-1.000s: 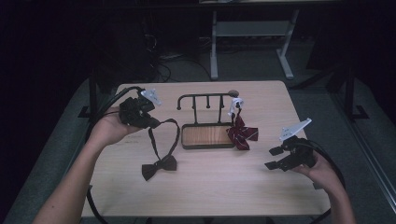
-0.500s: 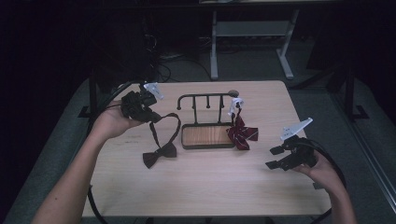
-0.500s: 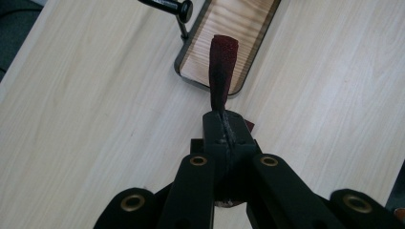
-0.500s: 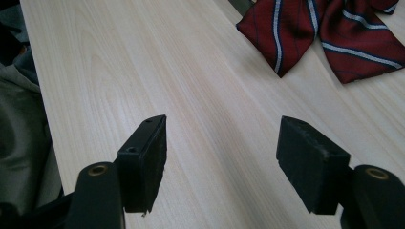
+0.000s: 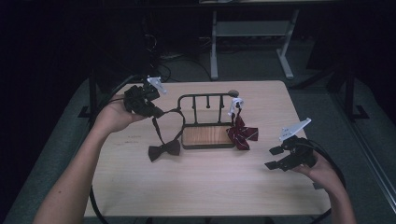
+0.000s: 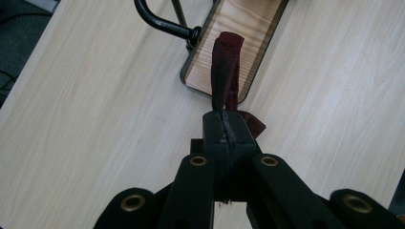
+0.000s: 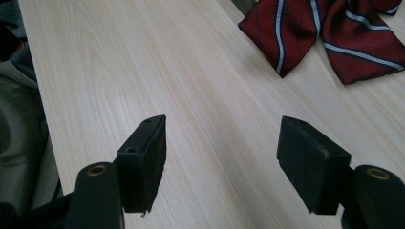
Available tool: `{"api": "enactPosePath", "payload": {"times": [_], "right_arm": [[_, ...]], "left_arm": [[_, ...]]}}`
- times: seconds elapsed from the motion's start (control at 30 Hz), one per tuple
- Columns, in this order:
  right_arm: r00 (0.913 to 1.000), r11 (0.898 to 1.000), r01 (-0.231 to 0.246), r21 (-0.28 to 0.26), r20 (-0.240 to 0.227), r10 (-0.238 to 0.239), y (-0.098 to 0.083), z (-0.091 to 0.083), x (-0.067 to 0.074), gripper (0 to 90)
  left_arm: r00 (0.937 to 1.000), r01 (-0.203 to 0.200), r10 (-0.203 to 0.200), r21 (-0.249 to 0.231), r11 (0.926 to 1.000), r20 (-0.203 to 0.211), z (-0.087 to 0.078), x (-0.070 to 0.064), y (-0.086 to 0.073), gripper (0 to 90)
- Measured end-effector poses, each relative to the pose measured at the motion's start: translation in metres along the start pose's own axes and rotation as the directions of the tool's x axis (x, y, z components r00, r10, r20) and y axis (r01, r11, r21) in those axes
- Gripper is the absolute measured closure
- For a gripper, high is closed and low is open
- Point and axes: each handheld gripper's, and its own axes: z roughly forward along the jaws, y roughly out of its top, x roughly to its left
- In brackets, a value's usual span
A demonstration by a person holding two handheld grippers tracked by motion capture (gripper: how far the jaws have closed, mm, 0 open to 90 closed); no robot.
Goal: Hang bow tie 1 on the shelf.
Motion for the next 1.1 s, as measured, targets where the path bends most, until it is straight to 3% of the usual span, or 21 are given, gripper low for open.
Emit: {"api": "enactPosePath", "payload": {"times": [0.7,1.1], "right_arm": [[1.0000,1.000,0.005,-0.014,0.002,-0.005,-0.001,-0.006,0.002,33.7],[1.0000,1.000,0.004,-0.016,0.006,-0.004,-0.001,-0.008,0.002,33.7]], "left_arm": [[0.9996,-0.003,0.004,0.040,0.9992,-0.027,0.003,0.016,0.025,90.0],[0.9982,0.041,-0.038,0.077,0.9962,-0.046,0.011,0.029,0.030,90.0]]}}
